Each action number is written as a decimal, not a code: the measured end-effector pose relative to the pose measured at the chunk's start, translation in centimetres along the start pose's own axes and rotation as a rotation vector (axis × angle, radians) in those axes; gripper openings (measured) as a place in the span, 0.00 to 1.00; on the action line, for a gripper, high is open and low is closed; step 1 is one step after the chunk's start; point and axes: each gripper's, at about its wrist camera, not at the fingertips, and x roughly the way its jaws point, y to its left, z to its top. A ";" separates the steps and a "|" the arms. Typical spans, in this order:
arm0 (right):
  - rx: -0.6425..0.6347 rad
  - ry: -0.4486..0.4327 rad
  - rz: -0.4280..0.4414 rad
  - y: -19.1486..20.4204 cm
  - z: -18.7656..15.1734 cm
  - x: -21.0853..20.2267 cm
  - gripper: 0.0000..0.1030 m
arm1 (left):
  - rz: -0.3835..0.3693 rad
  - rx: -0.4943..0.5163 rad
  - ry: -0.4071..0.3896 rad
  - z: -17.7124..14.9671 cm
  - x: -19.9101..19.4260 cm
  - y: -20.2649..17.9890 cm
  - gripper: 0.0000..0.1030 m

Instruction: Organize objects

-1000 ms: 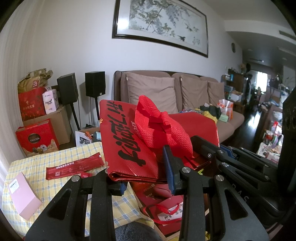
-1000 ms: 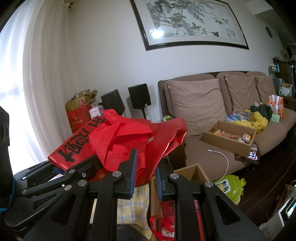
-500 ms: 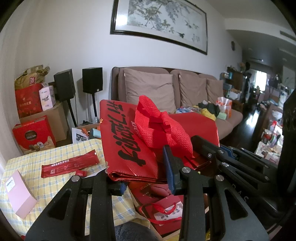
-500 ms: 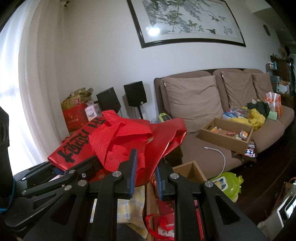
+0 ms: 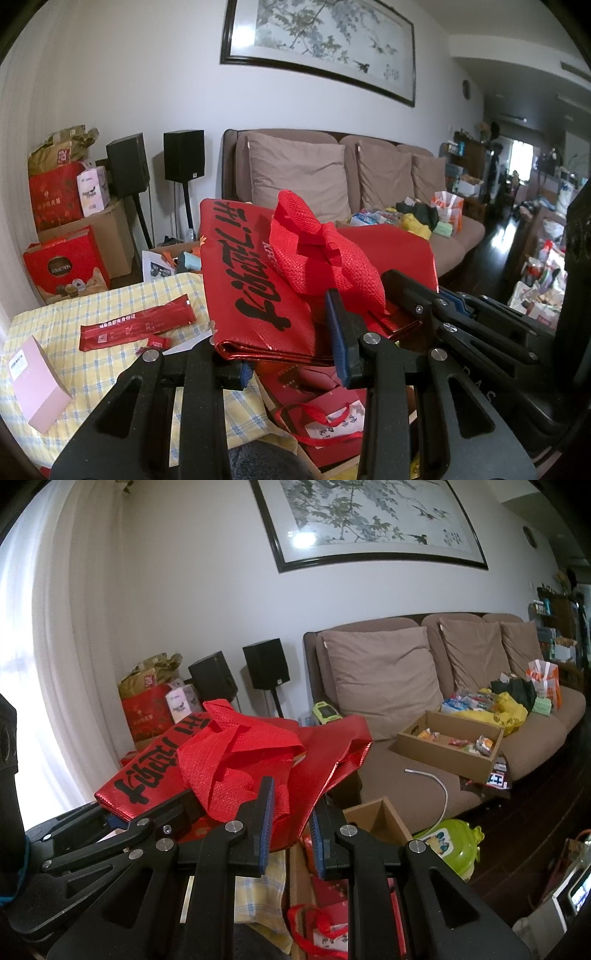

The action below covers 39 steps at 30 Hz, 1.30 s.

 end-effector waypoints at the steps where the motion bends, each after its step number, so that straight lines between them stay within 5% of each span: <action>1: 0.000 0.000 -0.001 0.0 0.0 0.0 0.17 | 0.000 -0.001 0.001 -0.1 0.1 0.0 0.31; 39: 0.035 0.109 -0.105 -7.0 -2.3 4.3 0.17 | -0.011 0.000 0.104 -2.1 8.3 -3.6 0.31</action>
